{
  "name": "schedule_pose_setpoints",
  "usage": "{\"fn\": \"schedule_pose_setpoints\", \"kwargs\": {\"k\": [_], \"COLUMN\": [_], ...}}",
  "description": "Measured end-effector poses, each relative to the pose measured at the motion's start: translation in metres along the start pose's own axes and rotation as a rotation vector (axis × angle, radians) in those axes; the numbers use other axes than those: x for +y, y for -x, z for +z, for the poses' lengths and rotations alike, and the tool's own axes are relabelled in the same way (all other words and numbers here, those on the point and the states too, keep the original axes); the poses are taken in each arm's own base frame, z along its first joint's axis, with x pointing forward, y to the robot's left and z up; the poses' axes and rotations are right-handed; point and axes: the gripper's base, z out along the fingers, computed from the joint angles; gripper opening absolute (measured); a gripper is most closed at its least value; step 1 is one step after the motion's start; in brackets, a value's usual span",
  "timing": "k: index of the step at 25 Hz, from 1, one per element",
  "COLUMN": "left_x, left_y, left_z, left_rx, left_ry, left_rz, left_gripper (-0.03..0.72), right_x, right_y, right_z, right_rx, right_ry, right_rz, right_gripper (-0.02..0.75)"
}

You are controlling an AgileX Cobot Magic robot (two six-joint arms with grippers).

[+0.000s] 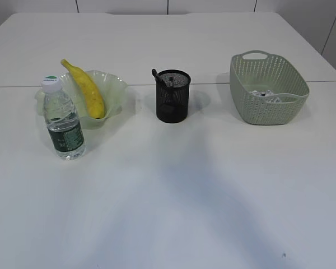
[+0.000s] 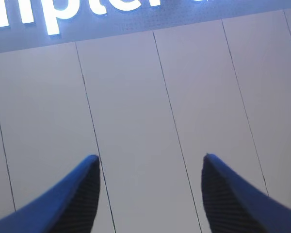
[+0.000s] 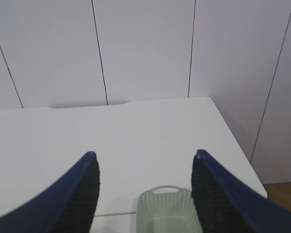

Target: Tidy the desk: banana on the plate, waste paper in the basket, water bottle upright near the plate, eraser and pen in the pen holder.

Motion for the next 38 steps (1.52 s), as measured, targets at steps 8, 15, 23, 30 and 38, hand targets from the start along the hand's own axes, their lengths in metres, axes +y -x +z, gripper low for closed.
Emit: {"fn": "schedule_pose_setpoints", "kwargs": {"k": [8, 15, 23, 30, 38], "left_x": [0.000, 0.001, 0.001, 0.001, 0.001], "left_y": [-0.001, -0.002, -0.002, -0.002, -0.002], "left_z": [0.000, 0.000, 0.000, 0.000, 0.000], "left_rx": [0.009, 0.018, 0.024, 0.024, 0.024], "left_ry": [0.004, 0.007, 0.009, 0.008, 0.008], "left_rz": [-0.048, -0.097, -0.044, -0.006, -0.004], "left_gripper": [0.466, 0.466, 0.466, 0.466, 0.466], "right_x": [0.000, 0.001, 0.002, 0.000, -0.020], "right_y": [0.000, 0.002, 0.004, 0.003, -0.014], "right_z": [0.000, 0.000, 0.000, -0.020, -0.061], "right_rx": [-0.001, -0.024, -0.045, -0.132, -0.192], "right_ry": [-0.001, 0.008, 0.018, 0.107, 0.142], "right_rz": [-0.003, -0.086, -0.235, -0.309, -0.316], "right_gripper": [0.453, 0.453, 0.453, 0.453, 0.453]}}
